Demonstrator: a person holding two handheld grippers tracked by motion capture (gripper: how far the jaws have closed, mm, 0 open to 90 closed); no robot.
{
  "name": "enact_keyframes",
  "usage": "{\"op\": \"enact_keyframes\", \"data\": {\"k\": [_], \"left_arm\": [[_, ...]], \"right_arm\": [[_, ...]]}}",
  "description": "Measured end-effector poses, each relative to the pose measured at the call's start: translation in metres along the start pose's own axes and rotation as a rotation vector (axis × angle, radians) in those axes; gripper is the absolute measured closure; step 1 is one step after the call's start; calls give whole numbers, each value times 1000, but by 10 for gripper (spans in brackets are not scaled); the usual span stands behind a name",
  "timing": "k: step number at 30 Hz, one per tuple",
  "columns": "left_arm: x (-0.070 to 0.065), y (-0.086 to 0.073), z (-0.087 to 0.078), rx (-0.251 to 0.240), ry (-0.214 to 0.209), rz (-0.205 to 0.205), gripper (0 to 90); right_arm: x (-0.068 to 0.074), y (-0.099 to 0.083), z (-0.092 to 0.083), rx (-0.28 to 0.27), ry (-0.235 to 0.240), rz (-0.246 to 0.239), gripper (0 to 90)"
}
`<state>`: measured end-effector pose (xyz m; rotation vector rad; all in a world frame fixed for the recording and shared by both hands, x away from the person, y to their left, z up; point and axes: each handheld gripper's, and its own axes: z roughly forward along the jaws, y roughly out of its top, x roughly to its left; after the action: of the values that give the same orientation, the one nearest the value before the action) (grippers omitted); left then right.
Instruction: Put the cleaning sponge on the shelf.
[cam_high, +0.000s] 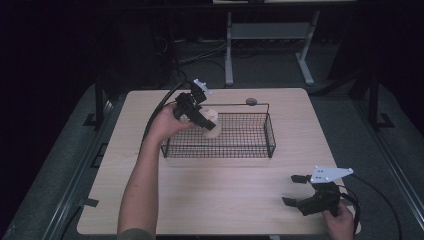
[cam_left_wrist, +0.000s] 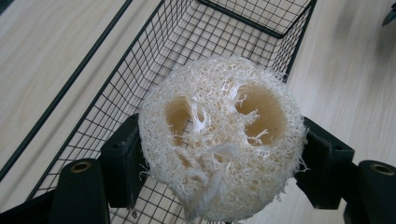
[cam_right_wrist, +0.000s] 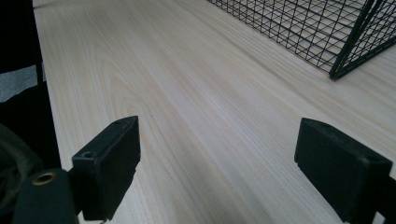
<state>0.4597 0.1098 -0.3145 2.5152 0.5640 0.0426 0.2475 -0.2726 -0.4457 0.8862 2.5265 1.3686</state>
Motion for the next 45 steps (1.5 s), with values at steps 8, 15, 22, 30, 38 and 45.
{"op": "enact_keyframes", "data": {"k": [8,15,22,30,38,45], "left_arm": [[9,-2,14,7,24,-32,274],[12,-7,28,22,36,-46,274],[18,-9,44,36,40,-85,274],[23,-9,53,48,35,-95,274],[23,-18,64,46,64,-131,274],[25,-26,70,61,67,-152,274]], "right_arm": [[0,0,-2,-8,2,1,138],[-1,-1,-2,-9,-1,-3,138],[0,-1,-2,-11,3,0,137],[-1,-1,-3,-10,6,1,138],[-1,-1,-3,-11,6,1,137],[-1,-1,-2,-12,3,-2,137]]}}
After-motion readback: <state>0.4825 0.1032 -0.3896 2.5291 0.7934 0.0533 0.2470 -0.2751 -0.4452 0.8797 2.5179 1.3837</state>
